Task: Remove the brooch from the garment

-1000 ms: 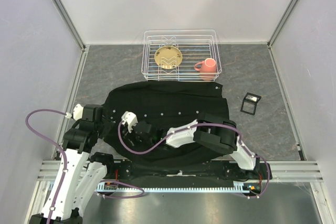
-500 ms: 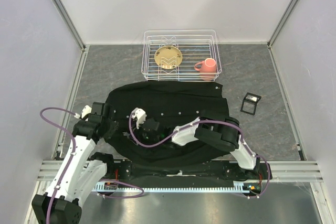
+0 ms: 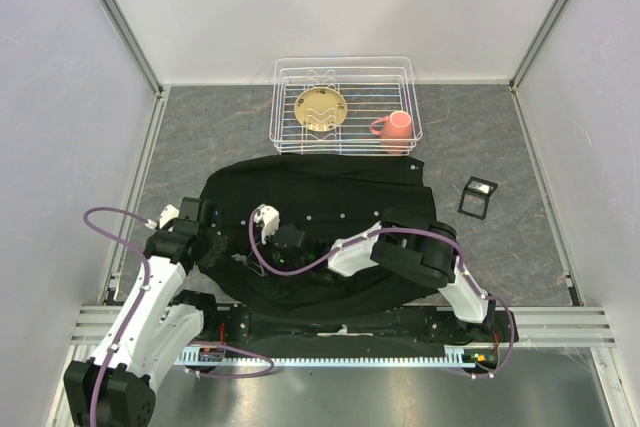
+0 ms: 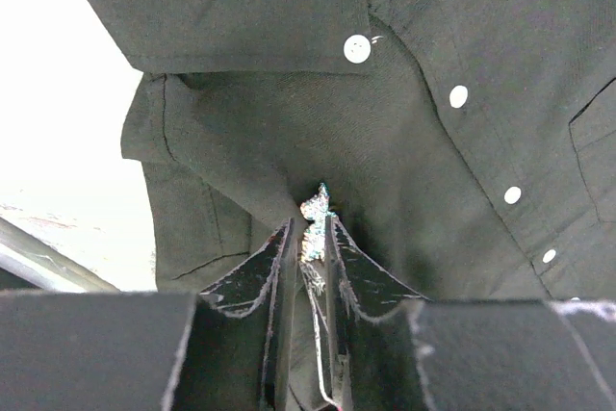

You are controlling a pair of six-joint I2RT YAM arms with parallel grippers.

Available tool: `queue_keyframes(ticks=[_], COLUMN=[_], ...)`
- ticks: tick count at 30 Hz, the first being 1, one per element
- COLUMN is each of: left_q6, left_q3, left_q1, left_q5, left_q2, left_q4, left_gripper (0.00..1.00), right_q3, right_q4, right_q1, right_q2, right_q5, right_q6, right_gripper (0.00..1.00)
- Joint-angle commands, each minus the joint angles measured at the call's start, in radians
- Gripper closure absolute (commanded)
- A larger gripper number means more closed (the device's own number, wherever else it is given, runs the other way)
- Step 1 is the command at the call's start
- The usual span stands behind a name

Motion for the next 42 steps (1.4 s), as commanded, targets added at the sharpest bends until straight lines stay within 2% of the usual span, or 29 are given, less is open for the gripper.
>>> queue_keyframes(ticks=[1,6,12,15,21,25,28,29,31,32,33,42], left_q6=[-0.035,0.013,0.021,0.036,0.067,0.076,0.067,0.065,0.054,0.051,0.045,-0.036], left_q3=[-0.015,-0.002,-0.002,0.005,0.017,0.014,0.002,0.000,0.005,0.005,0.005,-0.018], left_q1=[0.005,0.005,0.005,0.005,0.005,0.005,0.005,0.005,0.005,0.005,0.005,0.005], left_q5=[-0.024,-0.037,-0.035,-0.029,-0.018,0.006,0.067,0.104,0.129,0.144,0.146,0.141], left_q2=[0.016,0.047,0.027,0.025,0.015,-0.004,0.002,0.010,0.039,0.048,0.054,0.031], left_q4=[0.055,0.073,0.073,0.075,0.073,0.073,0.090,0.098,0.097,0.098,0.097,0.077], left_gripper=[0.77,0.86,0.88,0.88,0.90,0.90,0.85,0.77,0.68,0.58,0.55,0.49], right_q3=[0.035,0.034,-0.011,-0.006,-0.006,-0.028,-0.049,-0.052,-0.052,-0.049,-0.048,-0.014], right_q4=[0.009,-0.003,0.161,0.207,0.190,0.179,0.178,0.178,0.179,0.179,0.182,0.156], right_q1=[-0.006,-0.029,-0.077,-0.081,-0.085,-0.086,-0.088,-0.088,-0.094,-0.095,-0.100,-0.100], right_q2=[-0.033,-0.036,0.019,0.041,0.062,0.067,0.070,0.071,0.076,0.077,0.076,0.065], right_q5=[-0.051,-0.072,-0.192,-0.216,-0.217,-0.206,-0.189,-0.184,-0.181,-0.183,-0.186,-0.209], right_q6=[0.094,0.261,0.537,0.588,0.649,0.656,0.637,0.631,0.607,0.596,0.570,0.511], right_gripper=[0.75,0.83,0.92,0.94,0.94,0.90,0.87,0.86,0.82,0.80,0.77,0.74])
